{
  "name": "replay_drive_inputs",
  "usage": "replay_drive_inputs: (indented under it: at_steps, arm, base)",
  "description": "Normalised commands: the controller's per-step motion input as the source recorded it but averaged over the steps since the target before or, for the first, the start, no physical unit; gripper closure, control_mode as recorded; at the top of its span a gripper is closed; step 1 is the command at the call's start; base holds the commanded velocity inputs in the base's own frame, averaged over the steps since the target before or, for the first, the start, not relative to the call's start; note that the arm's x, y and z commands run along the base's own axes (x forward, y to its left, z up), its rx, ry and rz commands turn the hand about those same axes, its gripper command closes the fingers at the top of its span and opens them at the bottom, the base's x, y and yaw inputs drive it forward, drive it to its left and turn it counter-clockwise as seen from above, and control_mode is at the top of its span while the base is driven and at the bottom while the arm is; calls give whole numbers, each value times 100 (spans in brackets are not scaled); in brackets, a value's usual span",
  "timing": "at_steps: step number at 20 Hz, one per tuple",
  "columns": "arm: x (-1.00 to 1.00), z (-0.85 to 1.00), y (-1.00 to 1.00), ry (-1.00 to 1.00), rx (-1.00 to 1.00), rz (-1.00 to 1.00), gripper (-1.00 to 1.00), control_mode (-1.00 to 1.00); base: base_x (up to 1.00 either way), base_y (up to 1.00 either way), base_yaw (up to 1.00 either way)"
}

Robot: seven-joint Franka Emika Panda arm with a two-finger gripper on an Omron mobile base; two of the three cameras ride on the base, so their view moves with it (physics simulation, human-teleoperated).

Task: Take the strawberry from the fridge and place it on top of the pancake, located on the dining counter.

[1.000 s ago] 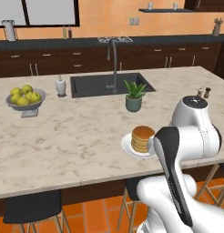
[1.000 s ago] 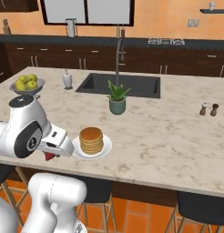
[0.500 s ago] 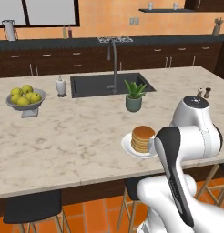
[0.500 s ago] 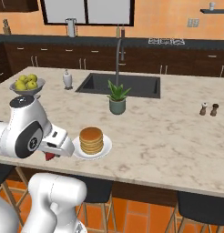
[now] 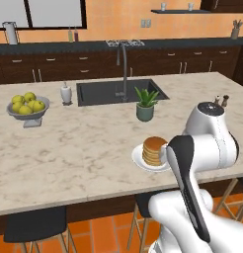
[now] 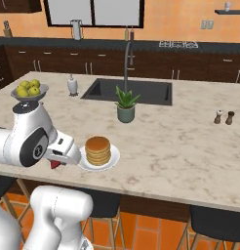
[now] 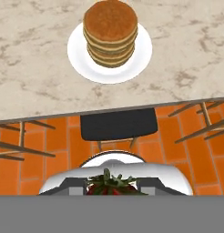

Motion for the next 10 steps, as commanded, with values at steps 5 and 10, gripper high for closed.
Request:
replay_drive_inputs:
  at_steps: [5,10]
  arm:
    - [85,47,-1,0,2,0,100,-100]
    - [100,16,-31,13,1,0,100,-100]
  base:
    - [0,0,0]
    - [0,0,0]
